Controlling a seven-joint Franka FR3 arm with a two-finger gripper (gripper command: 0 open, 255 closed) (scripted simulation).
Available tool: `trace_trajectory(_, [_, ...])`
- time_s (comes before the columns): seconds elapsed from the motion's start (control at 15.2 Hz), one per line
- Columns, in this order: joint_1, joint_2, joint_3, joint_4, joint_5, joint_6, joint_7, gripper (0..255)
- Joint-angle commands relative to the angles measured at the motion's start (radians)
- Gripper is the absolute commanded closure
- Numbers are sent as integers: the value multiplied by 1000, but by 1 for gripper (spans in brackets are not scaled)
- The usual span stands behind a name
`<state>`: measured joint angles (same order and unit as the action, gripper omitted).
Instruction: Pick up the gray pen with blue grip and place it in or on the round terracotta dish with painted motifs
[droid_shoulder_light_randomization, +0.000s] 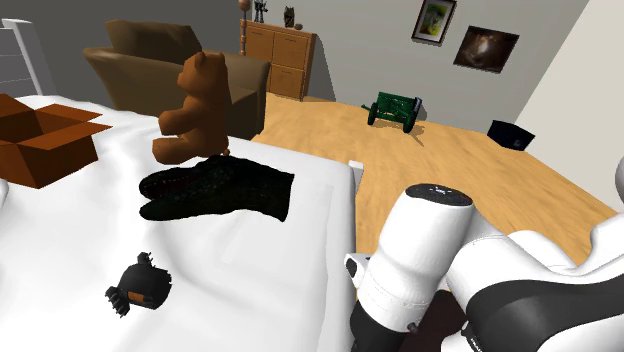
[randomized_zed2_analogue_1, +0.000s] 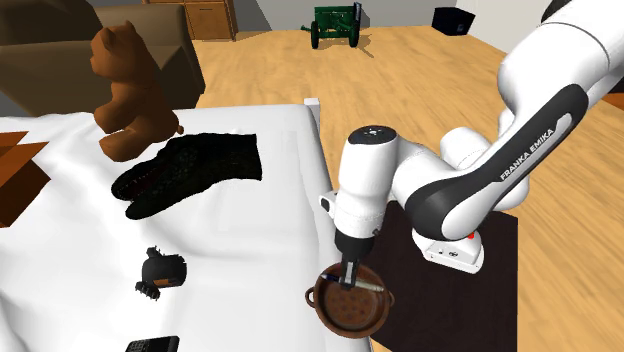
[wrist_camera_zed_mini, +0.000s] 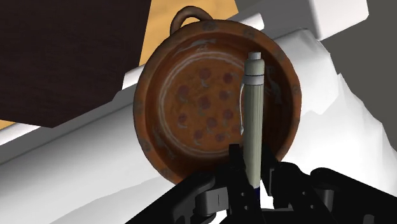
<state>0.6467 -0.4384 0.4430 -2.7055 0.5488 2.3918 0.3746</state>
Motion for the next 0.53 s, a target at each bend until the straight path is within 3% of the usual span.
trace_trajectory(0.0, [3, 18, 5, -15, 10, 33, -10, 255])
trace_trajectory(0.46, [11, 115, 24, -47, 43, 160, -43, 255])
